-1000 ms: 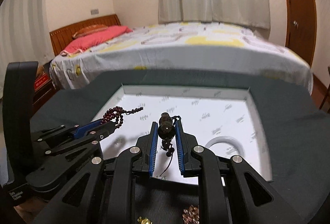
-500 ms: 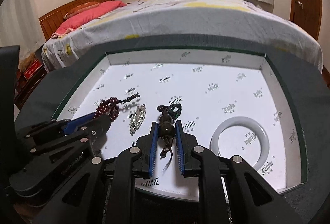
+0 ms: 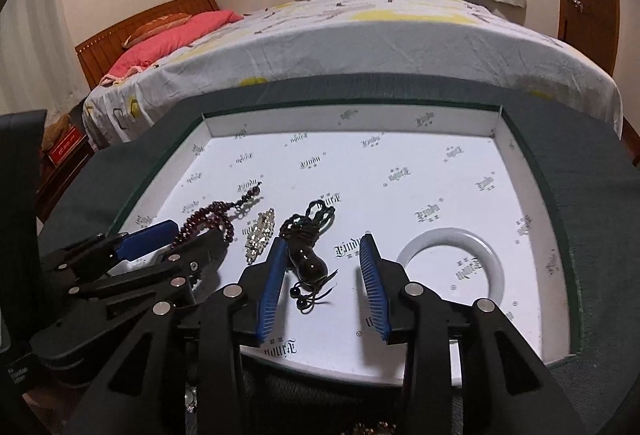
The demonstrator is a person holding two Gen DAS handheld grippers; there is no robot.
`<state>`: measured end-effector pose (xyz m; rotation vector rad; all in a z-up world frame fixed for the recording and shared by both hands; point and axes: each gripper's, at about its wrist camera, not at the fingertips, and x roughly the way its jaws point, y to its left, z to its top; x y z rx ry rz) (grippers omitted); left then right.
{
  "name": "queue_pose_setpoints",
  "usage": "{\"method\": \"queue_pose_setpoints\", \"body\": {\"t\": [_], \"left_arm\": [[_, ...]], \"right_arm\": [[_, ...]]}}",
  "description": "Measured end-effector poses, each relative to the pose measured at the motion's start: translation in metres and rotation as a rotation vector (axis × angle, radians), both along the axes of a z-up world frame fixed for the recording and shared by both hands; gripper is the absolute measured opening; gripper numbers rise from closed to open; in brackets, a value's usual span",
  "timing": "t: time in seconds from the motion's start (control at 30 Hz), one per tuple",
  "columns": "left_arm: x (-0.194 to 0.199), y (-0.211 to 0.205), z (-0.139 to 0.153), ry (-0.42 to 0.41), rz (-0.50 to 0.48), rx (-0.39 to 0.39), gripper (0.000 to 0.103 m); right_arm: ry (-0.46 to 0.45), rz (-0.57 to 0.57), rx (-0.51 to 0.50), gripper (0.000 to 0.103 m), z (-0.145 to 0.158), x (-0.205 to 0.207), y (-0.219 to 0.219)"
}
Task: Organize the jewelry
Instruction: 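Carry beads and black necklace into the box and open both grippers, then lower the left gripper onto the silver pearl ring and close it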
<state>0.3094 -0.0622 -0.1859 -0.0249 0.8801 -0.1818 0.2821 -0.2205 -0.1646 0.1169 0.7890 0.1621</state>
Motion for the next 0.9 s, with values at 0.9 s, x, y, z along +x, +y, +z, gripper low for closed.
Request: {"method": "queue_pose_setpoints", "body": {"t": [0.9], "left_arm": [[-0.135, 0.037, 0.053, -0.160, 0.065, 0.022, 0.056]], "right_arm": [[-0.105, -0.050, -0.022, 0.039, 0.034, -0.139, -0.031]]}}
